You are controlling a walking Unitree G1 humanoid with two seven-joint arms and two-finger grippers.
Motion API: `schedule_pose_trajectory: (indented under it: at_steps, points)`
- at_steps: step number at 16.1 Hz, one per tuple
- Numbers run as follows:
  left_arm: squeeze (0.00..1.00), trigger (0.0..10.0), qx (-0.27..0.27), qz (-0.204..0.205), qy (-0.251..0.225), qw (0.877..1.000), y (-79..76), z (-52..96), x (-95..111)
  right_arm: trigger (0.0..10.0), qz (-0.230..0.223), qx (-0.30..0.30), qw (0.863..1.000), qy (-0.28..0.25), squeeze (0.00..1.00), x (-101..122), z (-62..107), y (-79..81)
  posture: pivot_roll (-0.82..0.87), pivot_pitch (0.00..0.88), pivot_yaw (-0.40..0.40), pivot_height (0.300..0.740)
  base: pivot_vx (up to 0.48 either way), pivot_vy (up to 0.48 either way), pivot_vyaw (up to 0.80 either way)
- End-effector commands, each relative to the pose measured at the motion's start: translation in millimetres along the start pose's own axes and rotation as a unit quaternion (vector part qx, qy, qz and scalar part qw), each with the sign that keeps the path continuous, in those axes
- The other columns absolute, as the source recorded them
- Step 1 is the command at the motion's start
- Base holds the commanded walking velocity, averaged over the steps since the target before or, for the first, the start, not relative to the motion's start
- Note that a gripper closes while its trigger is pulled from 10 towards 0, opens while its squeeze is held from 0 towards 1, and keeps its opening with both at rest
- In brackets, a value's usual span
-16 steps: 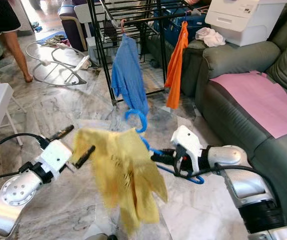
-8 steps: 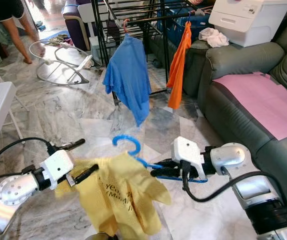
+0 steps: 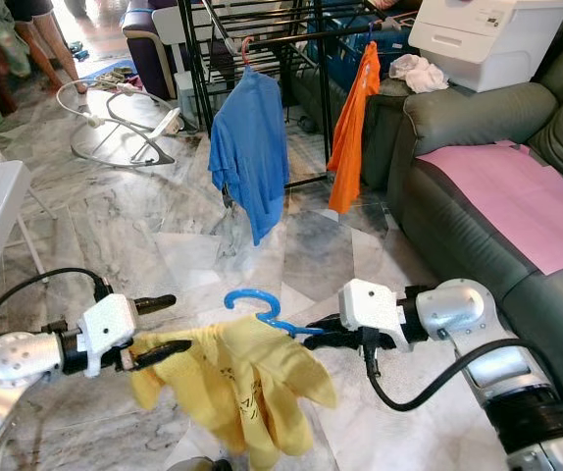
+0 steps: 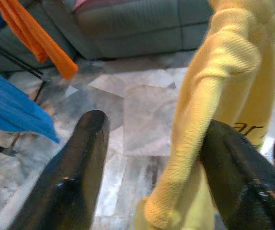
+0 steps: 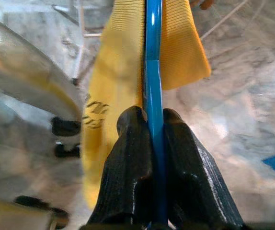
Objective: Hang hanger
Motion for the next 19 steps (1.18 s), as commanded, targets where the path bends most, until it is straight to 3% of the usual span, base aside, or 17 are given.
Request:
schedule_pose_trajectory:
  at_steps: [1, 5, 14, 19]
  points:
    - [0.00, 0.0, -0.006, 0.009, 0.006, 1.000, 4.1, 4.5, -0.2, 10.0, 0.034, -0.017, 0.999, -0.014, 0.00, 11.4, -1.1, -11.5, -0.05, 0.044, 0.041, 0.740, 0.000, 0.000, 0.00]
    - [0.00, 0.0, -0.050, 0.017, 0.025, 0.998, -8.7, 3.8, -5.6, 10.0, 0.051, -0.031, 0.998, -0.019, 0.00, 14.0, -4.5, -18.1, -0.04, 0.040, 0.041, 0.740, 0.000, 0.000, 0.00]
    - [0.00, 0.0, -0.058, 0.014, 0.024, 0.998, -12.6, -7.3, -7.2, 10.0, 0.069, -0.039, 0.996, -0.036, 0.00, 20.4, -11.0, -25.2, -0.04, 0.033, 0.039, 0.740, 0.000, 0.000, 0.00]
    - [0.00, 0.0, -0.058, 0.019, 0.024, 0.998, -13.2, -5.5, -9.4, 10.0, 0.070, -0.045, 0.996, -0.034, 0.00, 18.0, -13.1, -26.8, -0.04, 0.033, 0.039, 0.740, 0.000, 0.000, 0.00]
Point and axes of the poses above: a point about 5 cm out from each wrist's last joint towards the gripper, its own z axis pointing back from the gripper into the wrist, its own x axis along the axis of the wrist's last joint, y = z × x, the point moved 6 cm from there along -z, pointing out of the wrist towards the gripper, and after that the axes turned 5 degrees about z, right-handed, at the moved point
